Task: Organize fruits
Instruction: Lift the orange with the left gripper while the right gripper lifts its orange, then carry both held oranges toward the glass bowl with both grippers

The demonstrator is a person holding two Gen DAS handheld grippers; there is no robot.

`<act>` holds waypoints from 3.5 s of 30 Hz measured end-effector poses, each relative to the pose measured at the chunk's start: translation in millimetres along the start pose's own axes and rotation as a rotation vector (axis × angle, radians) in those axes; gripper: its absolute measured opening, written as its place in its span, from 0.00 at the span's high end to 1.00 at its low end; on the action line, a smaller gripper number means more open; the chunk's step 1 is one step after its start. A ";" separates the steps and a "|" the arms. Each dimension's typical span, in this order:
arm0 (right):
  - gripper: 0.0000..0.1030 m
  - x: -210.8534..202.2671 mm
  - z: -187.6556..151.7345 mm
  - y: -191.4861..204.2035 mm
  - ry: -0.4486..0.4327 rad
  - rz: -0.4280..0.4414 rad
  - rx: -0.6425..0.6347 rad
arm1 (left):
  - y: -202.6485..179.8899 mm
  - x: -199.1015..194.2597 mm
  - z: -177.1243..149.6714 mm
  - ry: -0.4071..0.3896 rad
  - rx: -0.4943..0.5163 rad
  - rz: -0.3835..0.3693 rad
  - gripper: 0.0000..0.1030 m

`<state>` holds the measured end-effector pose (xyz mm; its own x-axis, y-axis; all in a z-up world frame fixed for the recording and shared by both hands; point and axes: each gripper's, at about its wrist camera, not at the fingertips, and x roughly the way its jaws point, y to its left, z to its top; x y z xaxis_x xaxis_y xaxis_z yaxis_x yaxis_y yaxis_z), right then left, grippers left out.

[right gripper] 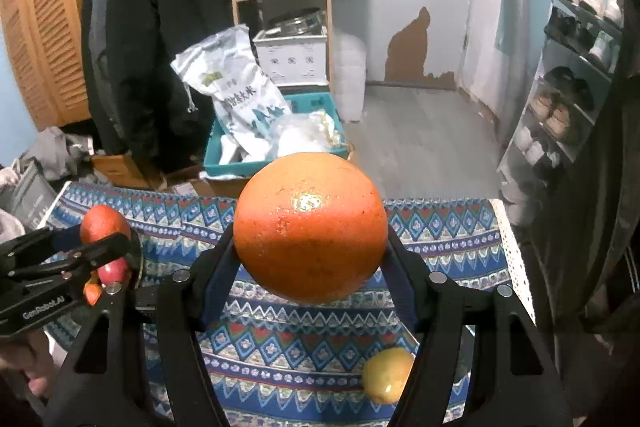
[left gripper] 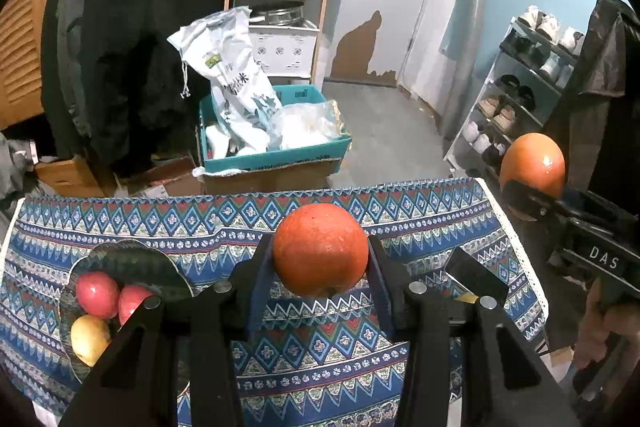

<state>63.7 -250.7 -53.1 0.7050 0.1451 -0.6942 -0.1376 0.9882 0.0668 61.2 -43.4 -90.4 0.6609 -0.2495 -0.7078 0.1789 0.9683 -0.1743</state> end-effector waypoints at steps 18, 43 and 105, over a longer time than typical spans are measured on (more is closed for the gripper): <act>0.35 -13.3 12.2 25.6 -0.038 0.041 -0.033 | 11.5 -27.0 0.7 -0.048 -0.009 0.013 0.56; 0.35 16.0 30.8 114.2 -0.004 0.162 -0.136 | 85.4 -49.7 -9.4 -0.068 -0.130 0.095 0.56; 0.35 146.3 -26.5 260.2 0.342 0.335 -0.291 | 228.7 25.3 -99.2 0.245 -0.370 0.250 0.47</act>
<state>112.6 26.3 -156.2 0.3307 0.3768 -0.8652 -0.5358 0.8297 0.1565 46.5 172.9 -216.1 0.4525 -0.0423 -0.8908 -0.2623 0.9484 -0.1783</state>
